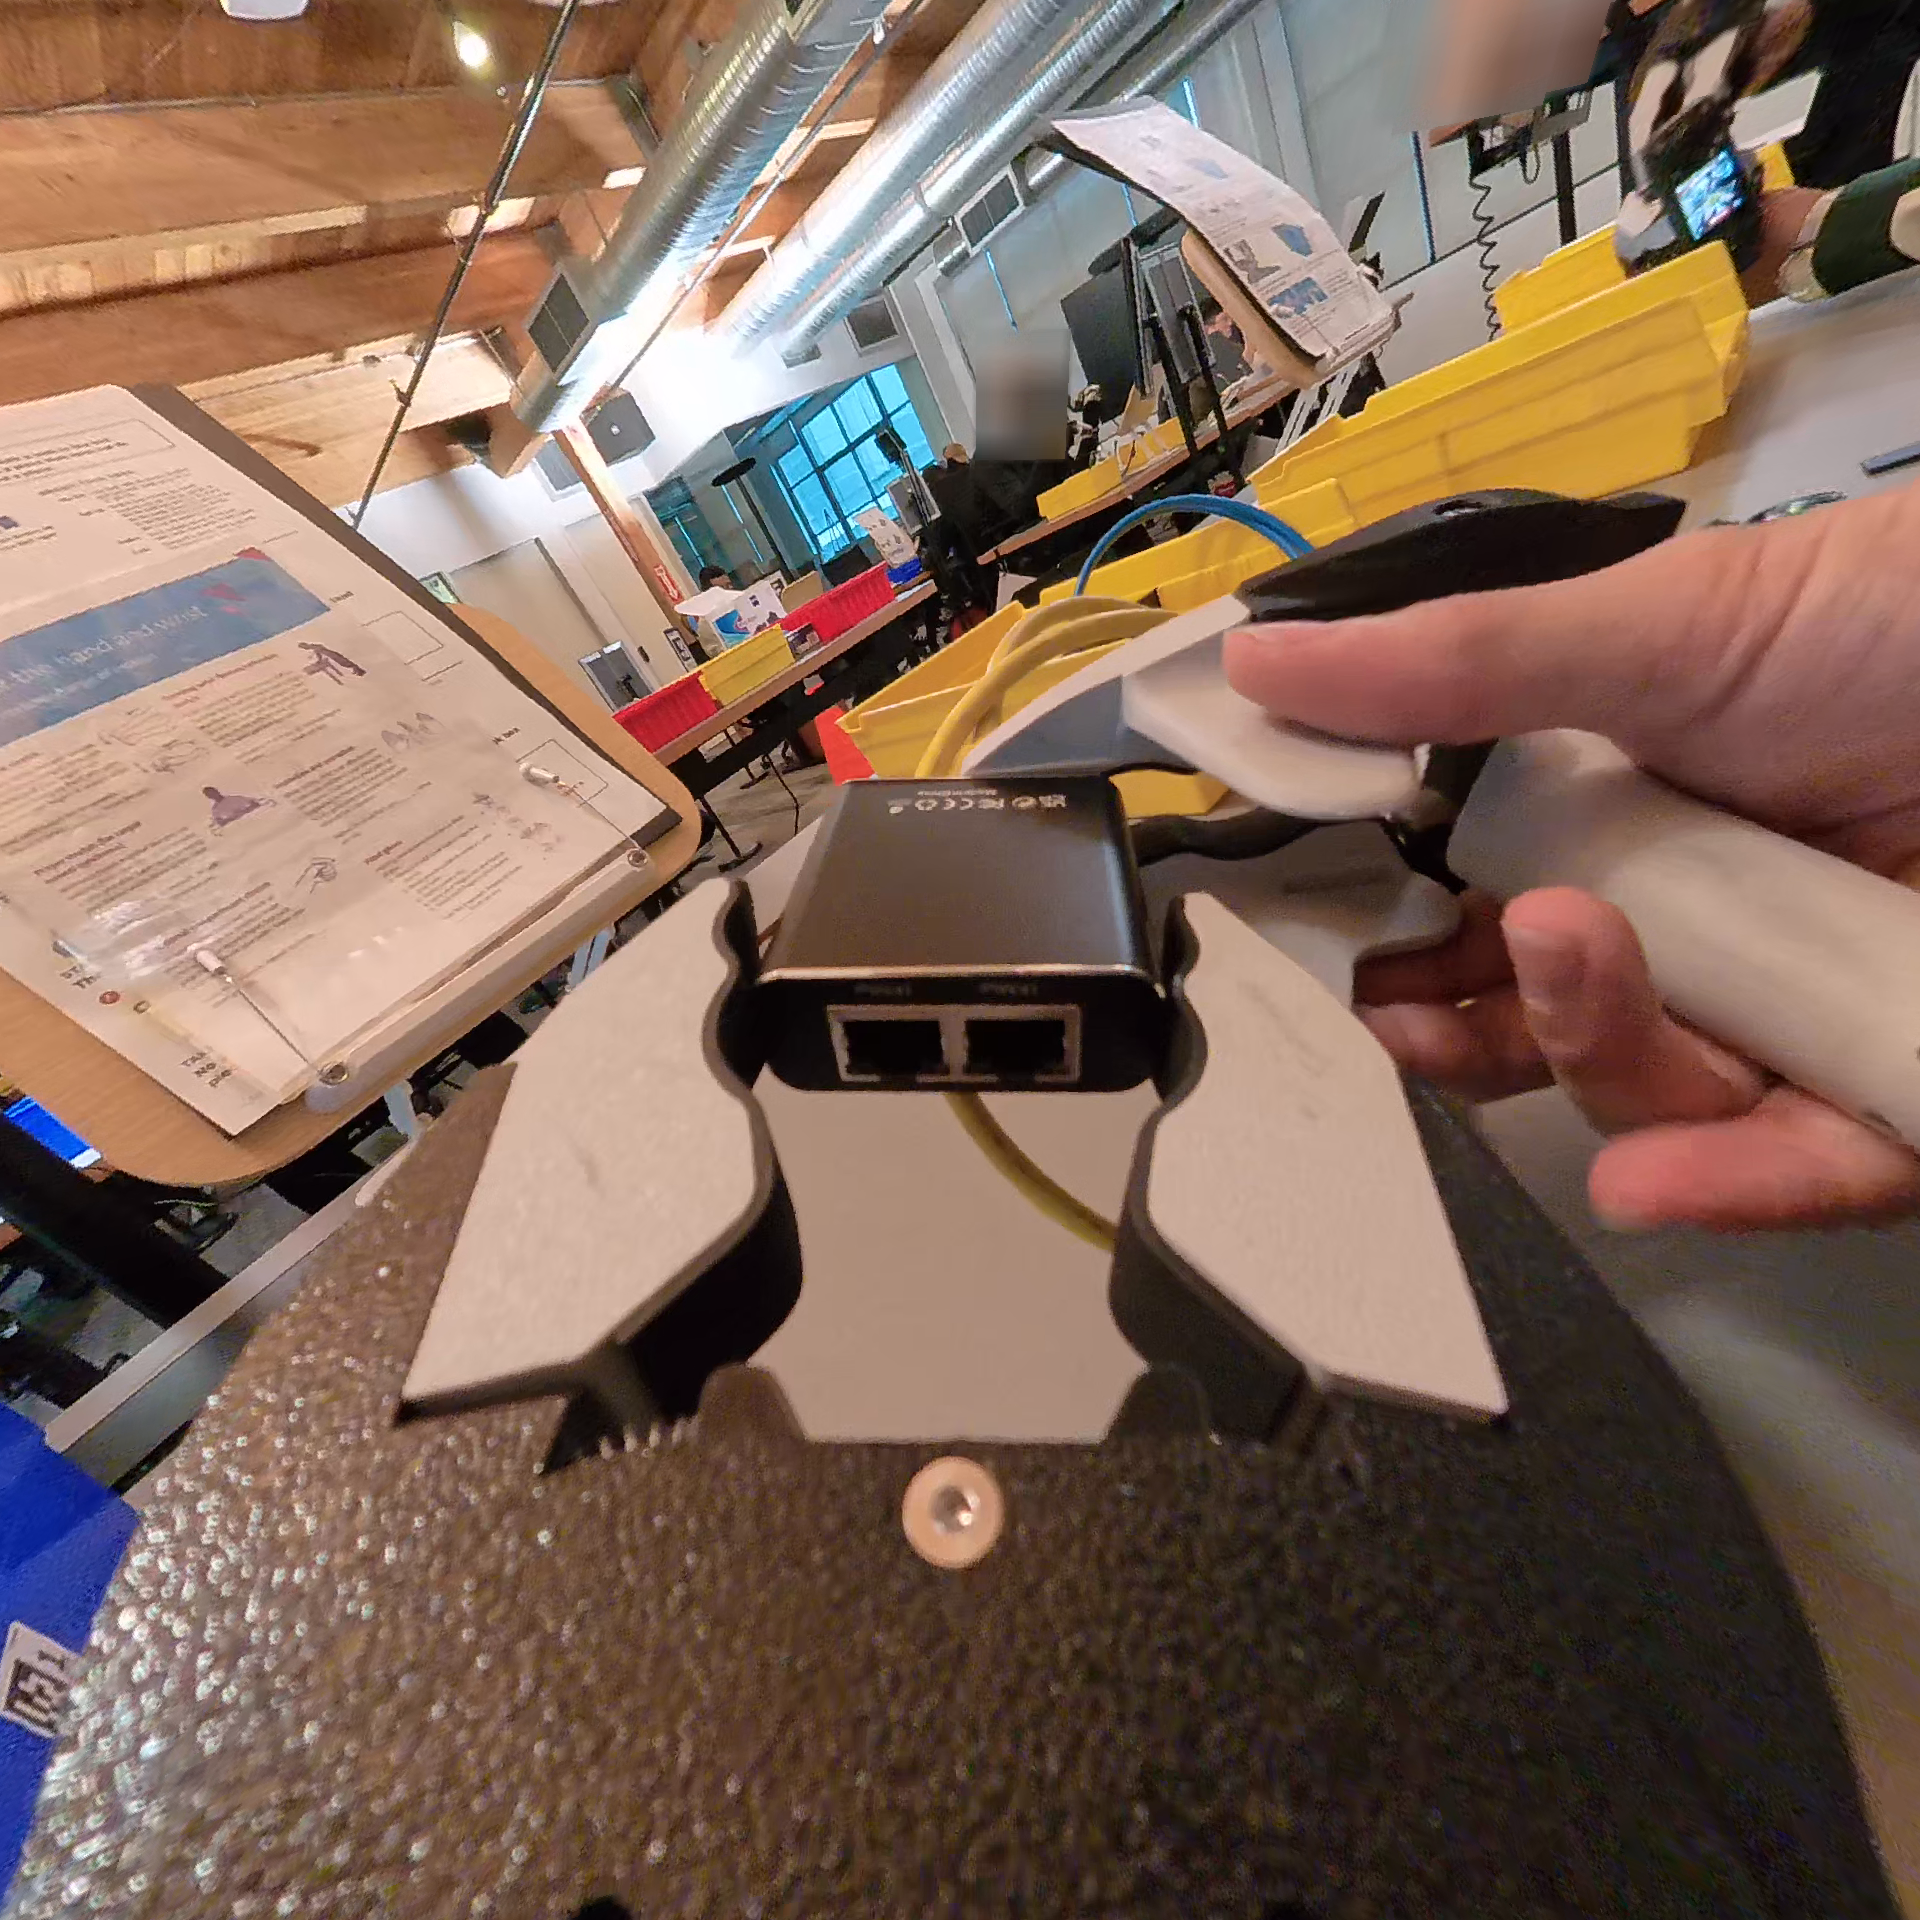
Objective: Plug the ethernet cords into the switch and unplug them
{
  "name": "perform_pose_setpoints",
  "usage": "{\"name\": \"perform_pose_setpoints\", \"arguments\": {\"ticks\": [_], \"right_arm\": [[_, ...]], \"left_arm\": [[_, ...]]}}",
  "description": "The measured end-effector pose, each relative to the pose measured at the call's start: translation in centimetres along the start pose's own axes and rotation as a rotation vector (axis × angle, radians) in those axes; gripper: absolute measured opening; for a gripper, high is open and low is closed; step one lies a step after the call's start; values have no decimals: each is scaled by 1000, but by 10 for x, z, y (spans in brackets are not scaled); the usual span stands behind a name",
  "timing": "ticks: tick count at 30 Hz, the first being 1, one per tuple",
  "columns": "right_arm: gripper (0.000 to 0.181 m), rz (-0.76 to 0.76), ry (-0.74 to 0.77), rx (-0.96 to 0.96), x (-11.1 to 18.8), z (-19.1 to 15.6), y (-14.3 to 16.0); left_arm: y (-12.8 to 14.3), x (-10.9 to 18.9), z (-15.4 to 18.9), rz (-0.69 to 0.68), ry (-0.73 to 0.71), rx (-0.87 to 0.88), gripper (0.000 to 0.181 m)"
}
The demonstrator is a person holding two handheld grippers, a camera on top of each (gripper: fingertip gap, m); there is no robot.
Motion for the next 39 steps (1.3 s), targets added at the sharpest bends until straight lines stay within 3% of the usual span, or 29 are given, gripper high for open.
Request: {"name": "perform_pose_setpoints", "arguments": {"ticks": [11, 20, 39], "right_arm": [[13, -6, 56, 19, 1, 6, -1], [12, -15, 8, -21, 2, 11, -1], [8, -149, 14, 295, -4, 6, -9]], "left_arm": [[4, -3, 1, -10, -8, 14, 73], [8, -5, 1, -12, -12, 16, 73], [14, -10, -1, -17, -38, 103, 73]]}}
Point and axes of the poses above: each gripper's, where its closed fingertips meet, x back along the fingers, y out of its underside, z = x × y across the jaws, the point moved 5 cm from there along x, back along the fingers, and after that the axes turned 15 degrees about -z, right-handed, at the moved point
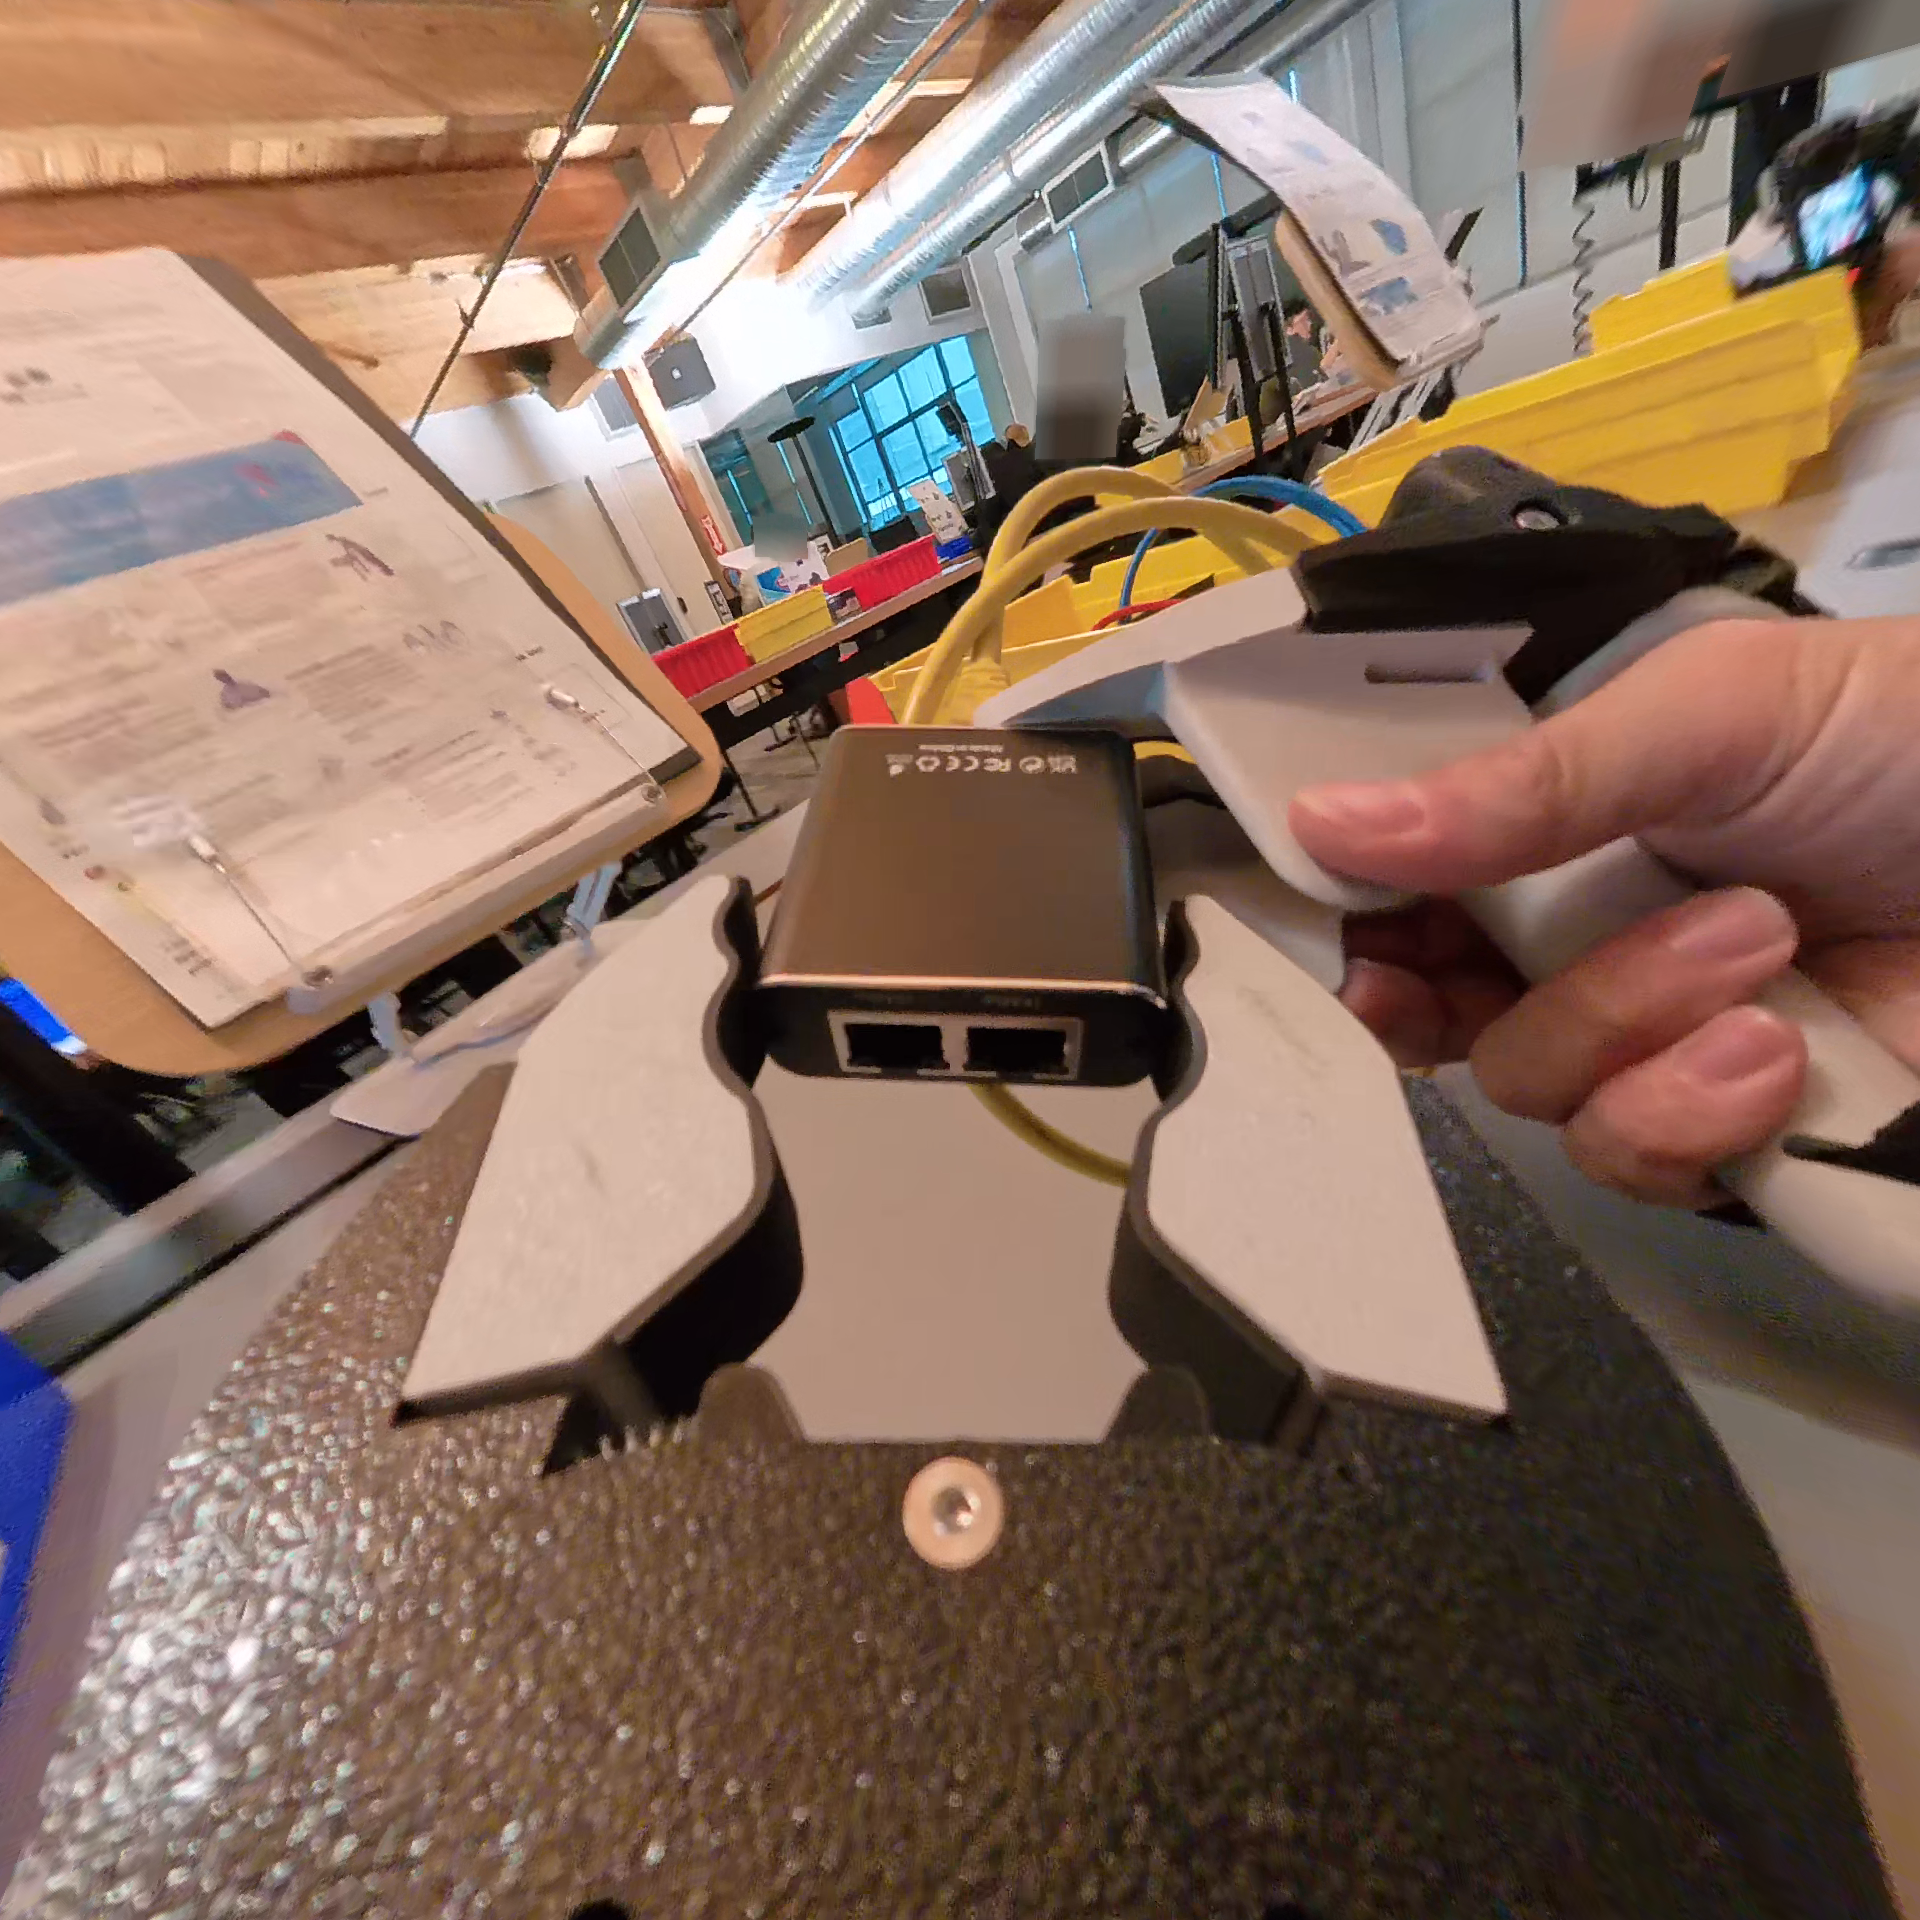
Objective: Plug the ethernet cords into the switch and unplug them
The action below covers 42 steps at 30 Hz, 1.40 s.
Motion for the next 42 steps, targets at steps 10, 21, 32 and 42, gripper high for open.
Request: {"name": "perform_pose_setpoints", "arguments": {"ticks": [10, 21, 32, 42], "right_arm": [[13, -35, 28, 57, -6, 2, -5], [13, 16, 80, 147, 7, 4, -41], [12, -226, 396, 428, 80, -40, -128], [12, -639, 818, 340, 165, -10, -249]], "left_arm": [[2, 0, -5, -8, -60, 6, 73], [10, -2, -6, -78, -105, 112, 73], [12, 0, -17, -58, -107, 142, 73], [11, -2, -14, -58, -86, 122, 73]]}}
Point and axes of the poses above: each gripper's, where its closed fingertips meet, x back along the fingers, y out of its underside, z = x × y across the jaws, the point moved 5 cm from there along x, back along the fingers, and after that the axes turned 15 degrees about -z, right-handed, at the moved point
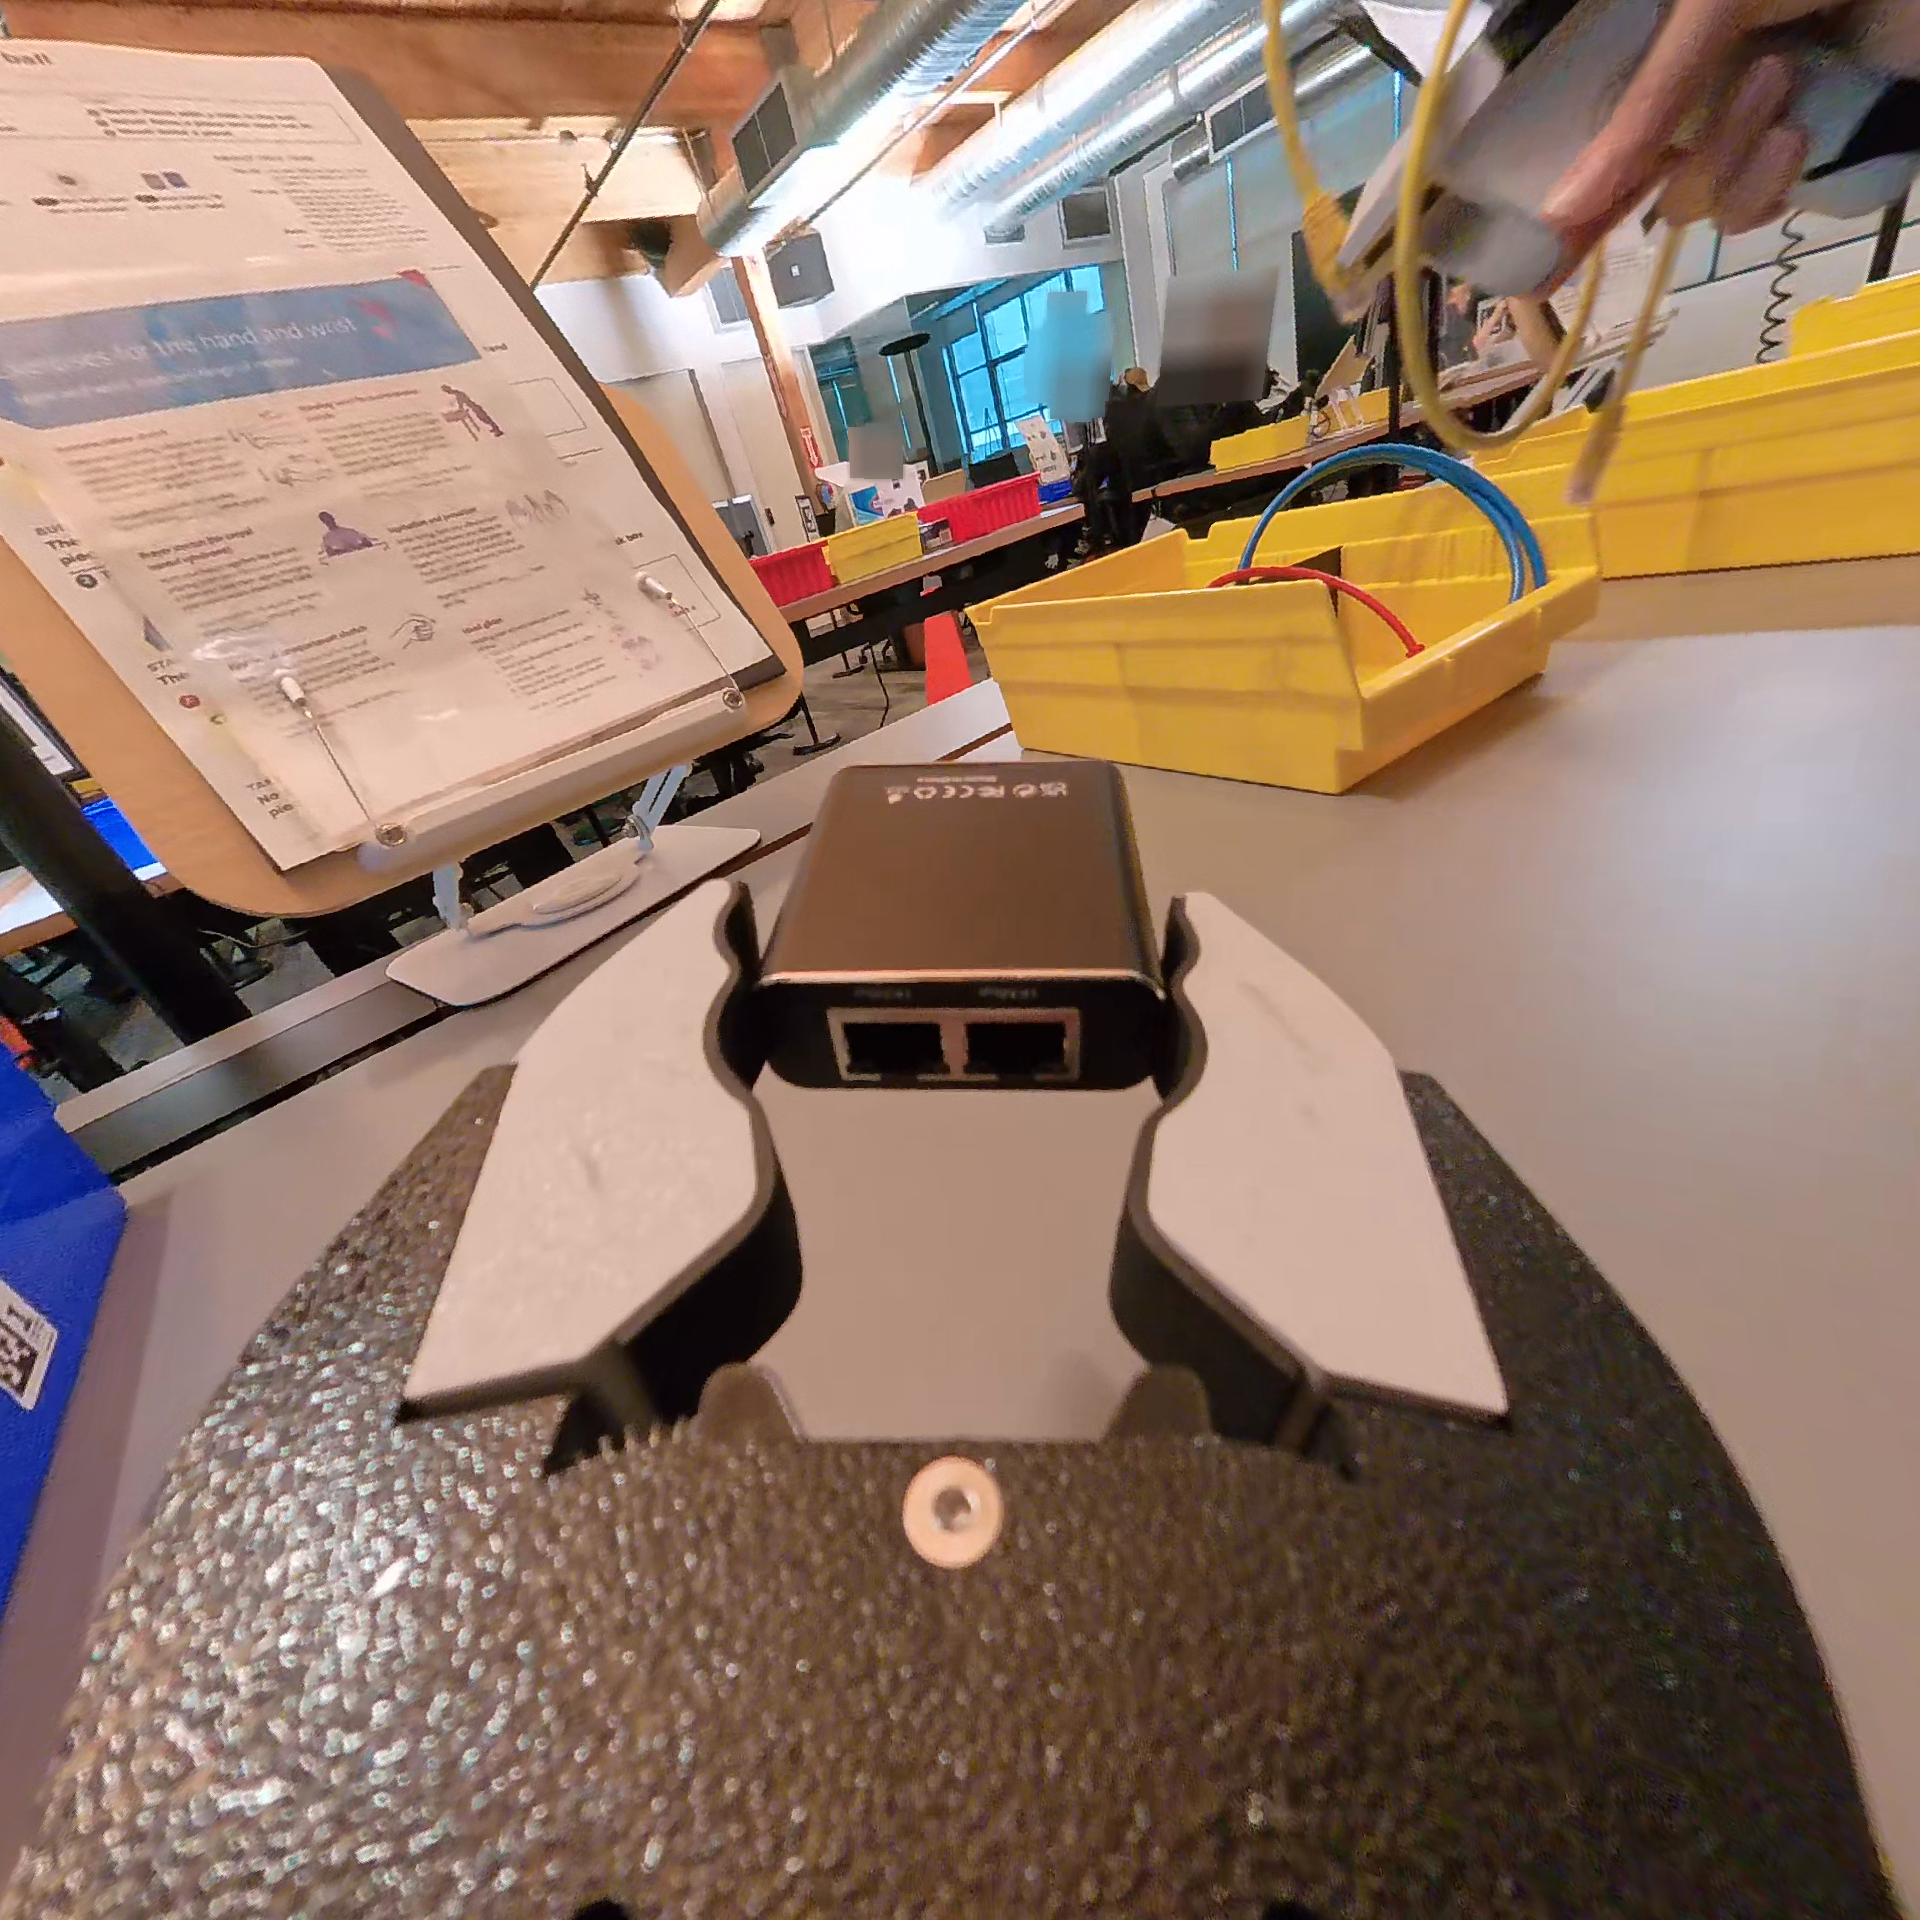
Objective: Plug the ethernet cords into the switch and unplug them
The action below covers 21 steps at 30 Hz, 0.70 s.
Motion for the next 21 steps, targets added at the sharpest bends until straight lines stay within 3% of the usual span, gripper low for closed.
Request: {"name": "perform_pose_setpoints", "arguments": {"ticks": [2, 6, 9, 13, 19, 21], "right_arm": [[12, -115, 2, -29, -8, 21, -3], [12, -471, 165, 16, -30, 69, 14], [12, -577, 145, 16, -46, 79, 21], [12, -853, 243, 49, -55, 96, 47], [12, -994, 329, 78, -67, 108, 62], [36, -1014, 264, 38, -63, 99, 64]], "left_arm": [[0, 0, 0, 1, 0, -3, 73], [0, 1, 0, 11, 7, 0, 73], [0, 1, 0, 10, 11, 1, 73], [-1, 1, 1, 12, 22, -1, 73], [-1, 1, -1, 15, 27, 13, 73], [0, 1, 0, 16, 31, 10, 73]]}}
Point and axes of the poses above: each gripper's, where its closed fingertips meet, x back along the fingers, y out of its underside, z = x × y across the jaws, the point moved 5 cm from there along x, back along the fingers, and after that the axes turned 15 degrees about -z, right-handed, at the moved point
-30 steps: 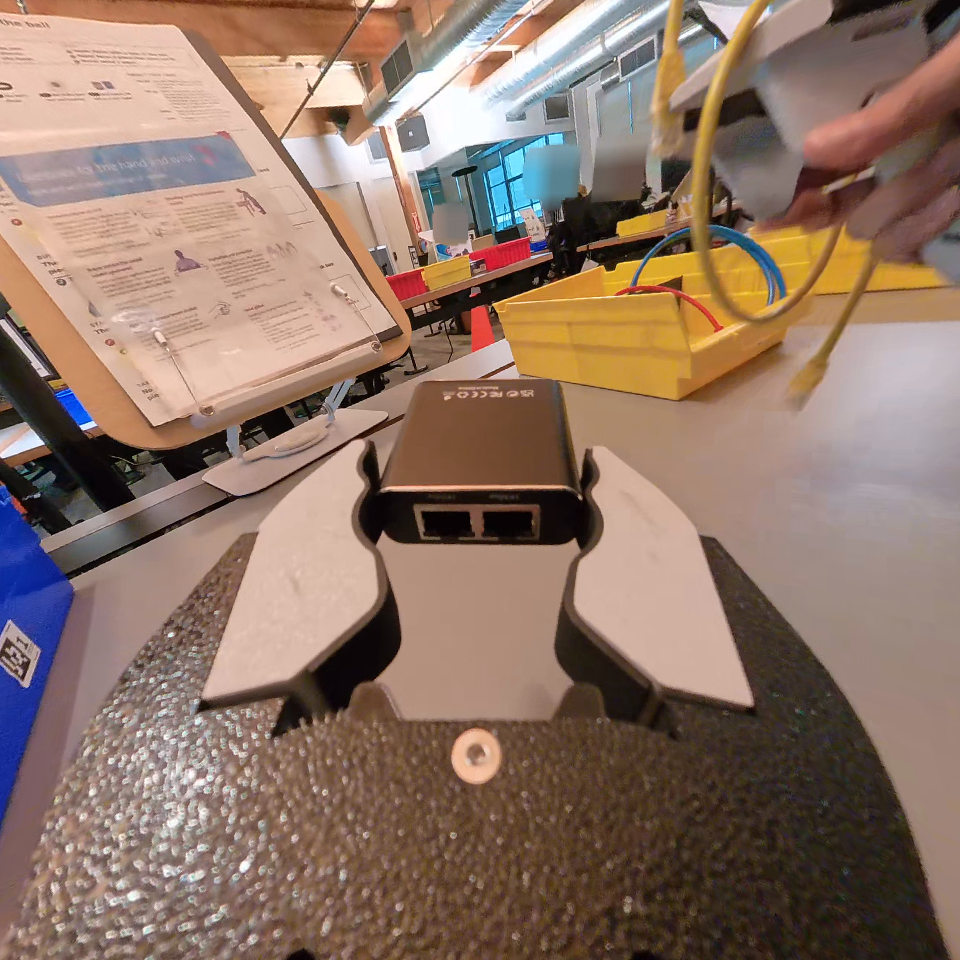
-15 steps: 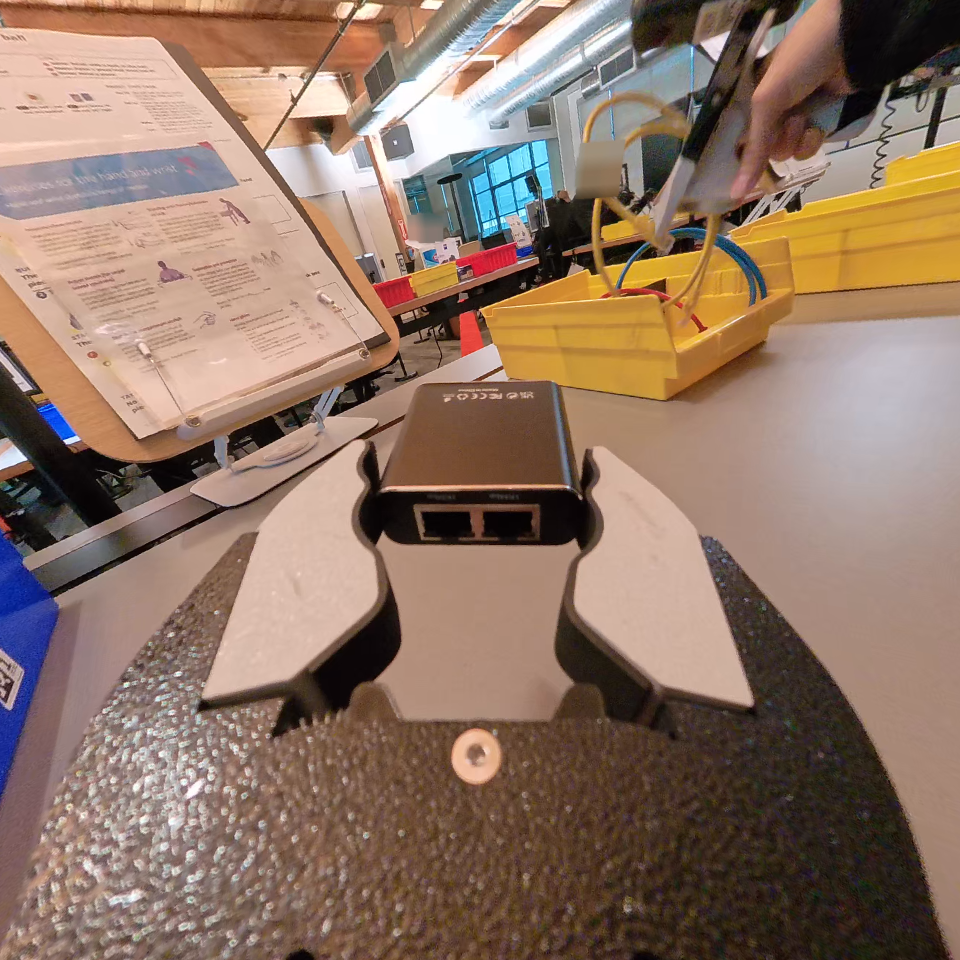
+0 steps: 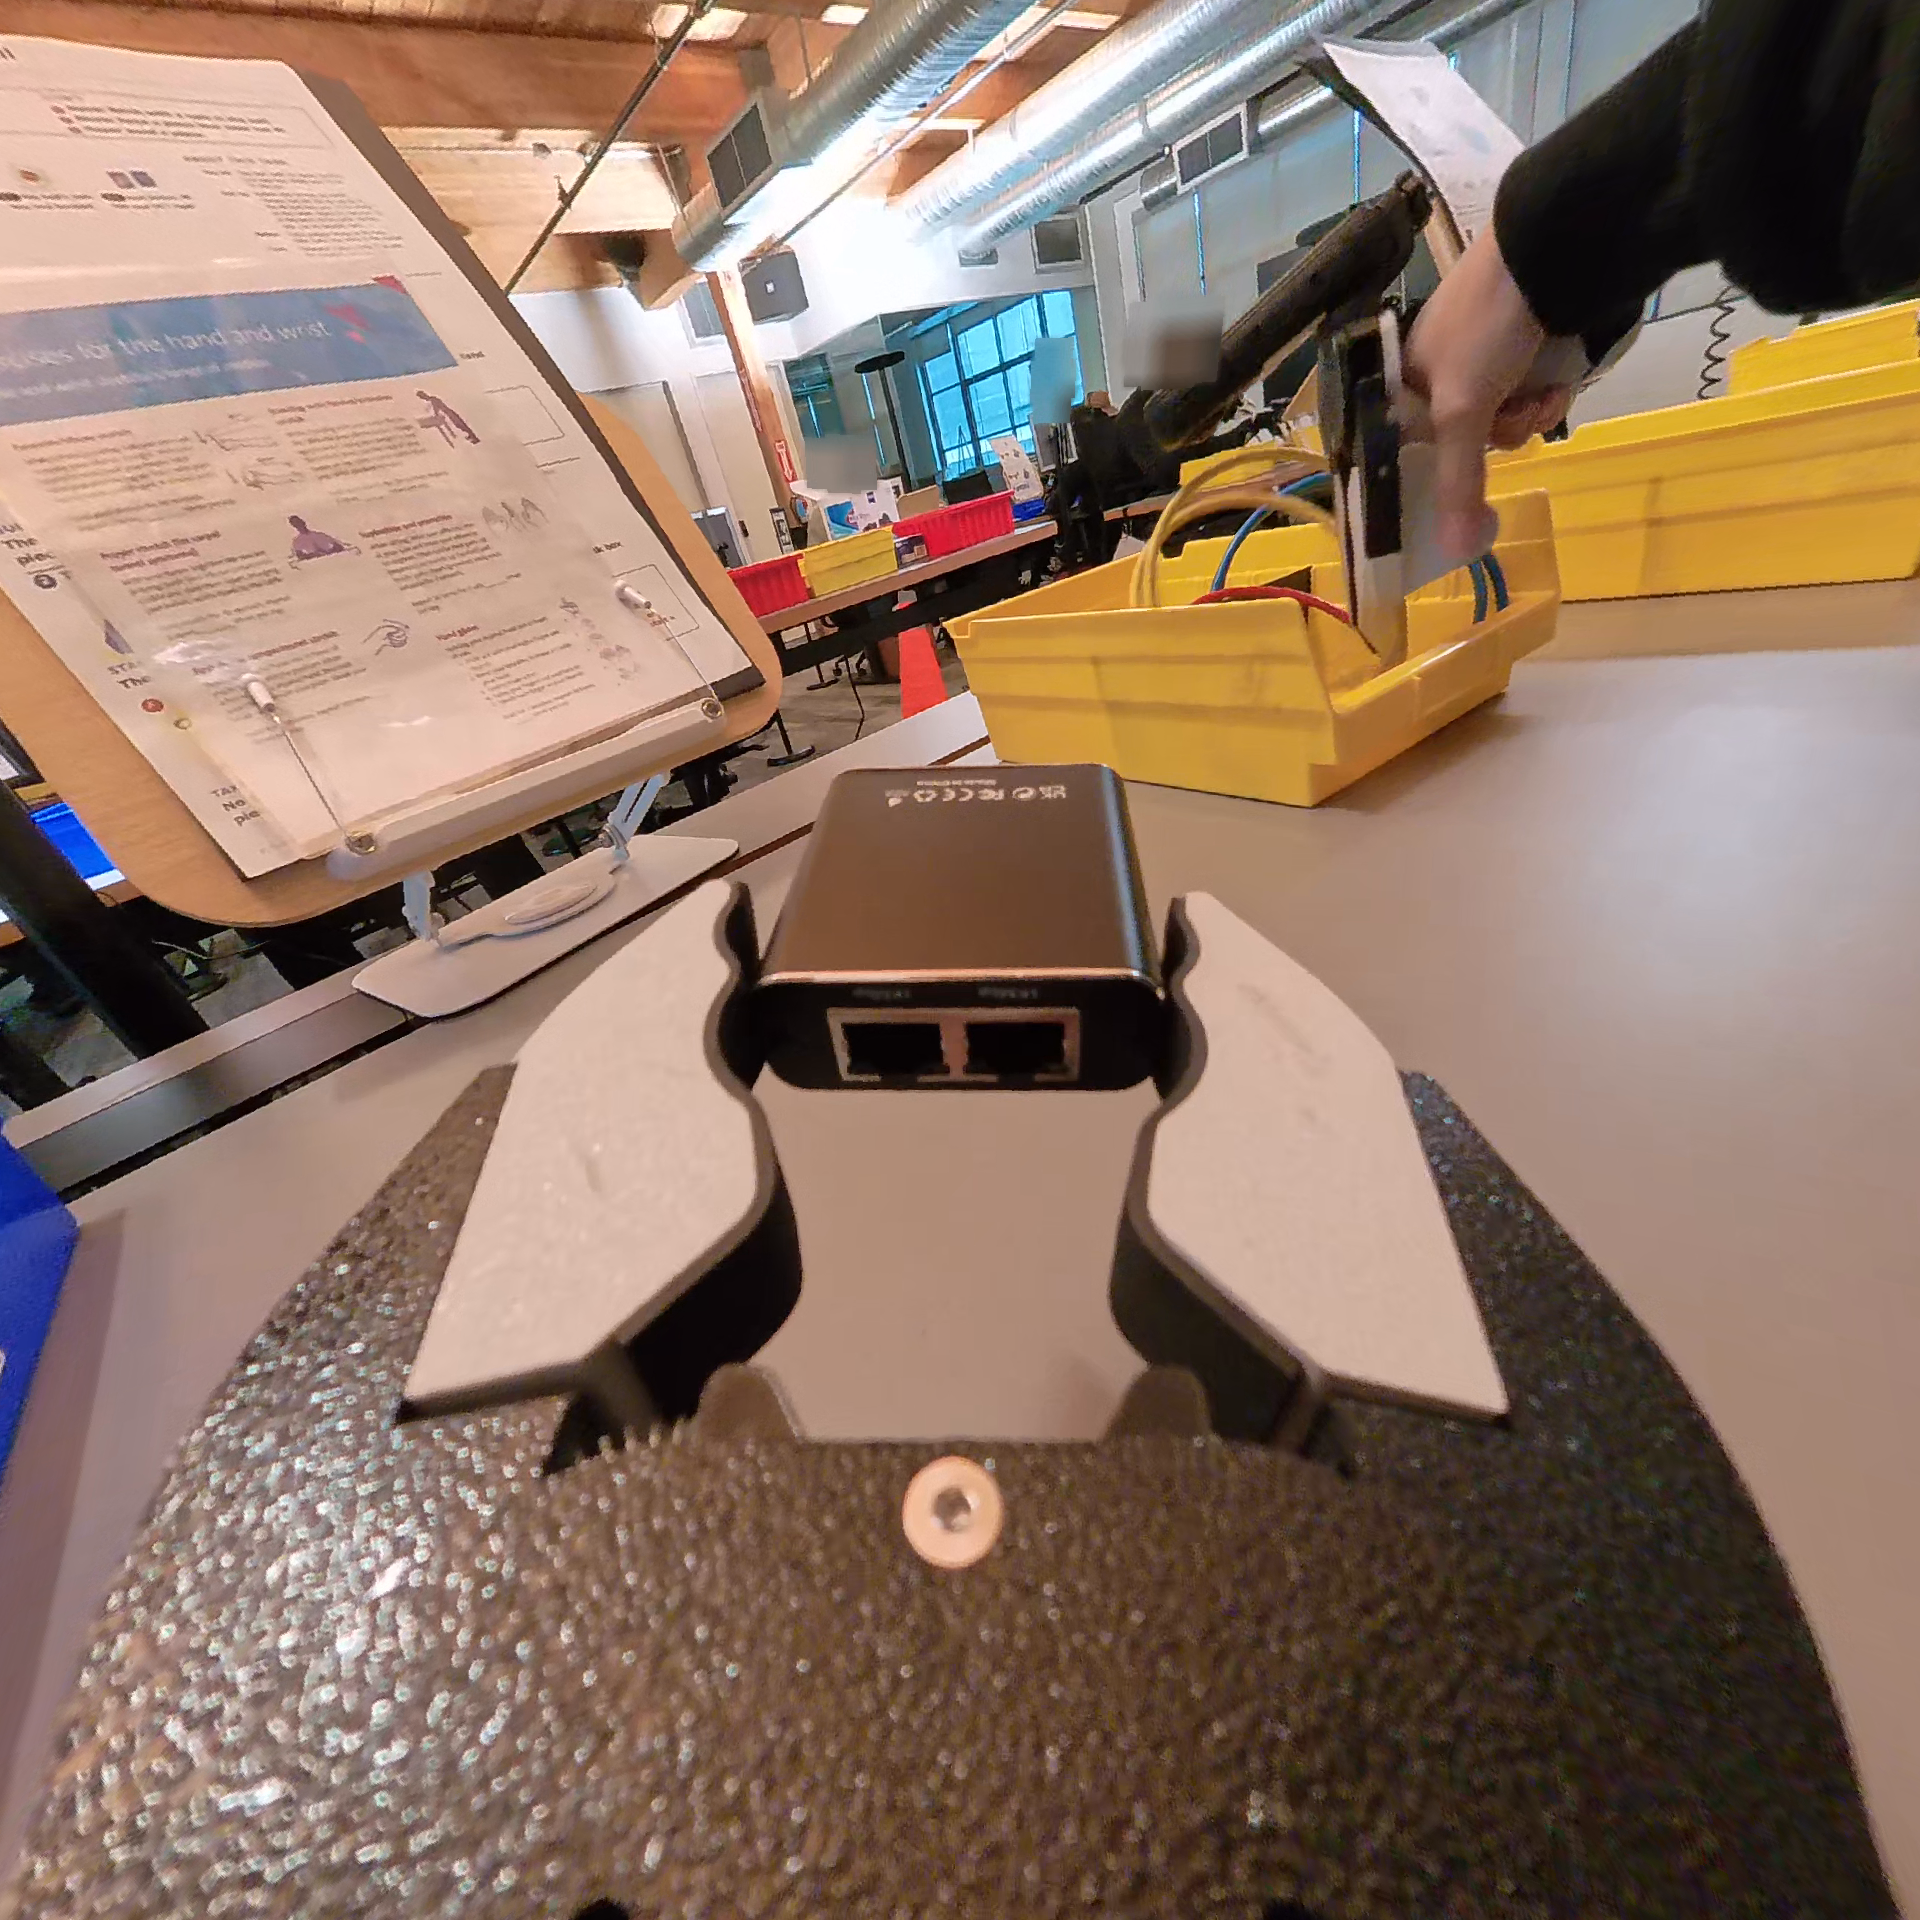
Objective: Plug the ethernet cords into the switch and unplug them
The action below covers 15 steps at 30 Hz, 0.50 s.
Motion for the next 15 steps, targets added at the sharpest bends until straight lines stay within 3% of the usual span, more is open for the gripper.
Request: {"name": "perform_pose_setpoints", "arguments": {"ticks": [3, 5, 7, 10, 12, 15], "right_arm": [[68, 62, -36, 8, 23, -14, 14], [85, 228, -55, 59, 44, -36, 17], [90, 473, -164, 190, 62, -82, 6], [94, 632, -482, 418, 61, -180, -9], [91, 636, -731, 494, 52, -241, -20], [81, 470, -988, 559, 24, -310, -34]], "left_arm": [[0, 0, 1, 2, 7, -6, 73], [0, 0, 2, 3, 18, -7, 73], [0, 0, 4, 7, 41, -17, 73], [-4, 2, 13, 62, 114, -51, 73], [-8, 4, 23, 108, 171, -110, 73], [-13, 8, 39, 172, 201, -250, 73]]}}
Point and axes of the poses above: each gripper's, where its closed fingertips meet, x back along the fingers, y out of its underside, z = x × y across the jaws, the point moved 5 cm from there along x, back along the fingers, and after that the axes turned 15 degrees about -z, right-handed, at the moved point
